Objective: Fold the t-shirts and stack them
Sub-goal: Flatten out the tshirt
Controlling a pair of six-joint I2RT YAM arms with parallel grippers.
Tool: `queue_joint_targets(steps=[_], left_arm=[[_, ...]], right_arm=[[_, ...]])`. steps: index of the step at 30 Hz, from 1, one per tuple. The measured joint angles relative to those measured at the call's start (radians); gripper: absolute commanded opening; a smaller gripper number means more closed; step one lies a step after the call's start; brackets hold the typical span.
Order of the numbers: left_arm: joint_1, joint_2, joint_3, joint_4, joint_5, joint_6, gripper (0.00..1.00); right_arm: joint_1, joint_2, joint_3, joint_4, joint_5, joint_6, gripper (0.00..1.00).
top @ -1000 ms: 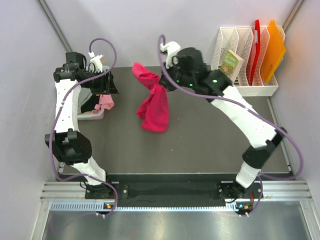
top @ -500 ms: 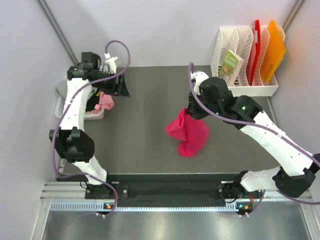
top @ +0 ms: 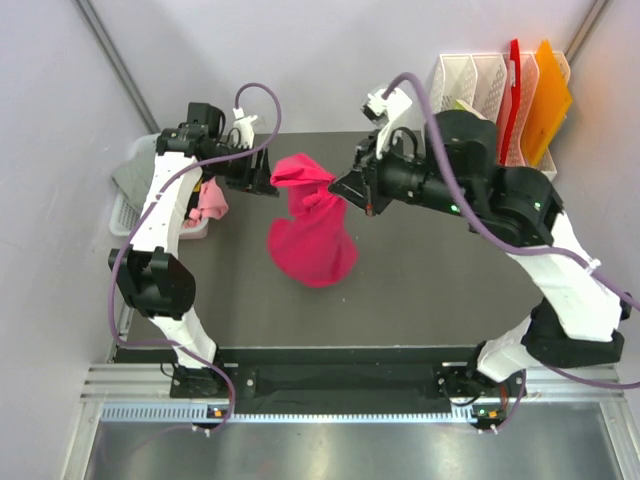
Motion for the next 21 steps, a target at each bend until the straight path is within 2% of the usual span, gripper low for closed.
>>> queue_joint_targets(steps=[3, 5, 9, 13, 18, 19, 20, 21], left_arm=[[0.0, 0.001, 0.0, 0.001, 0.0, -0.004, 0.62], [0.0, 0.003, 0.006, 0.001, 0.0, -0.006, 0.61], [0.0, 0.014, 0.025, 0.009, 0.0, -0.014, 0.61], [0.0, 0.024, 0.038, 0.011, 0.0, -0.017, 0.61], [-0.002, 0.029, 0.043, 0.013, 0.0, -0.018, 0.61], [-0.003, 0.029, 0.043, 0.013, 0.0, -0.017, 0.61], [-0.005, 0.029, 0.043, 0.013, 0.0, -0.016, 0.61], [-0.007, 0.029, 0.043, 0.013, -0.001, -0.015, 0.61]], right_arm=[[0.03, -0.032, 0.017, 0.008, -0.008, -0.003, 0.0], [0.032, -0.071, -0.028, 0.015, 0.007, -0.002, 0.0], [0.016, -0.19, -0.252, 0.043, 0.097, 0.013, 0.0], [-0.078, -0.246, -0.455, 0.041, 0.132, 0.062, 0.0], [-0.263, -0.231, -0.669, -0.017, 0.156, 0.136, 0.01], [-0.297, -0.218, -0.697, -0.027, 0.16, 0.146, 0.05], [-0.323, -0.203, -0.718, -0.035, 0.163, 0.154, 0.13], [-0.34, -0.188, -0.73, -0.039, 0.166, 0.16, 0.44]])
